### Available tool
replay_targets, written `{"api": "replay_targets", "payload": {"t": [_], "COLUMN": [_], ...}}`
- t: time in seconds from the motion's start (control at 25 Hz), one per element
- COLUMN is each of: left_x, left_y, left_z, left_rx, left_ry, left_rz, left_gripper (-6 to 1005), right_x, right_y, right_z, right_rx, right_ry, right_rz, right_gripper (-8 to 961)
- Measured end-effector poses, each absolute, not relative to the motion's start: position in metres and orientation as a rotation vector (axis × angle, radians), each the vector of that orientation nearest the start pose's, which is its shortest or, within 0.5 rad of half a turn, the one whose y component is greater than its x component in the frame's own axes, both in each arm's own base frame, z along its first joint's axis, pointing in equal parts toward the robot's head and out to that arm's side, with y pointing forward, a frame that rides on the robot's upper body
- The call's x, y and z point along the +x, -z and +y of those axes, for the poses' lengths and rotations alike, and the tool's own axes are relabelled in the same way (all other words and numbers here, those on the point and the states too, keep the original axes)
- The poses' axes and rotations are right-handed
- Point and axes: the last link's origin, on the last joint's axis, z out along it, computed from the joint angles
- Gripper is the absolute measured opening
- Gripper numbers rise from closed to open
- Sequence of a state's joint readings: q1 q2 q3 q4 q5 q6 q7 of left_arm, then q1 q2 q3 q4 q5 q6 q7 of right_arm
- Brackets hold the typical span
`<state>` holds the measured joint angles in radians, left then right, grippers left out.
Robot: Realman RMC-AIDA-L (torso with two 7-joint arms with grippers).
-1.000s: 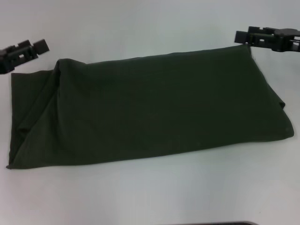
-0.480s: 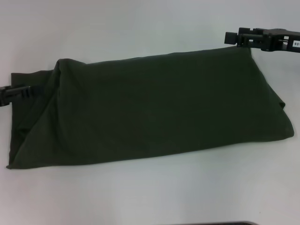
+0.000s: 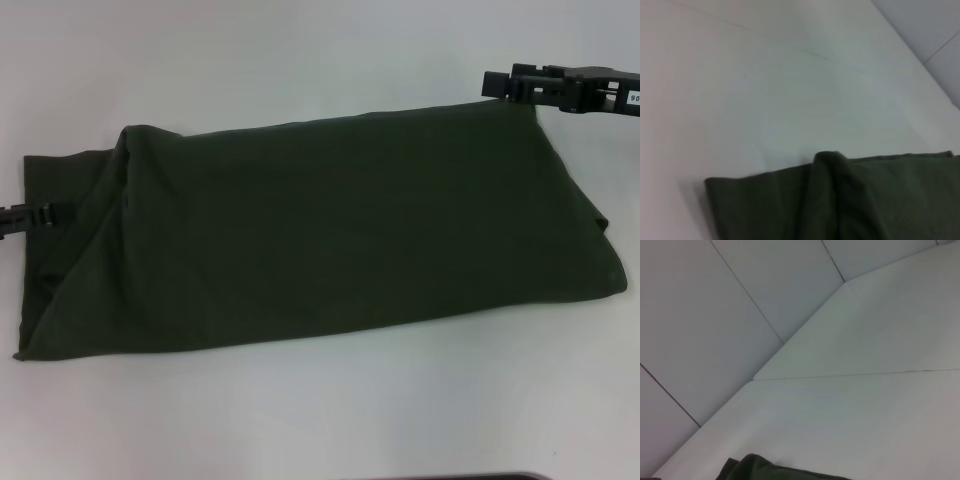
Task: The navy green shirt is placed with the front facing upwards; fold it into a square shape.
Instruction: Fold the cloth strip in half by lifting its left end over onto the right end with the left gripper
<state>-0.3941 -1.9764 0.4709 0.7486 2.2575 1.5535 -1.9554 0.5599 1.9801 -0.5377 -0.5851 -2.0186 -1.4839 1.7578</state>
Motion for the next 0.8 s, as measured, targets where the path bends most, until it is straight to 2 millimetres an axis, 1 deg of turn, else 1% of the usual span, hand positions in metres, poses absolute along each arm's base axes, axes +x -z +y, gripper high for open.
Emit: {"api": "replay_targets", "payload": {"t": [0.28, 0.8], "left_x": [-0.360, -0.369], "left_y": [-0.067, -0.065], "left_z": [0.300, 0.306], "left_rx": [-2.235, -2.174], "left_ry": [0.432, 0.383], "left_rz": [-1.538, -1.546], "left_gripper": [889, 888], "right_x": [0.287, 0.290], "right_y": [-0.046, -0.047], "right_z": [0.358, 0.357], "right_rx": [-2.419, -2.407], "right_ry": [-0.788, -0.787], "right_rz": [1.179, 1.188], "right_gripper": [908, 907]}}
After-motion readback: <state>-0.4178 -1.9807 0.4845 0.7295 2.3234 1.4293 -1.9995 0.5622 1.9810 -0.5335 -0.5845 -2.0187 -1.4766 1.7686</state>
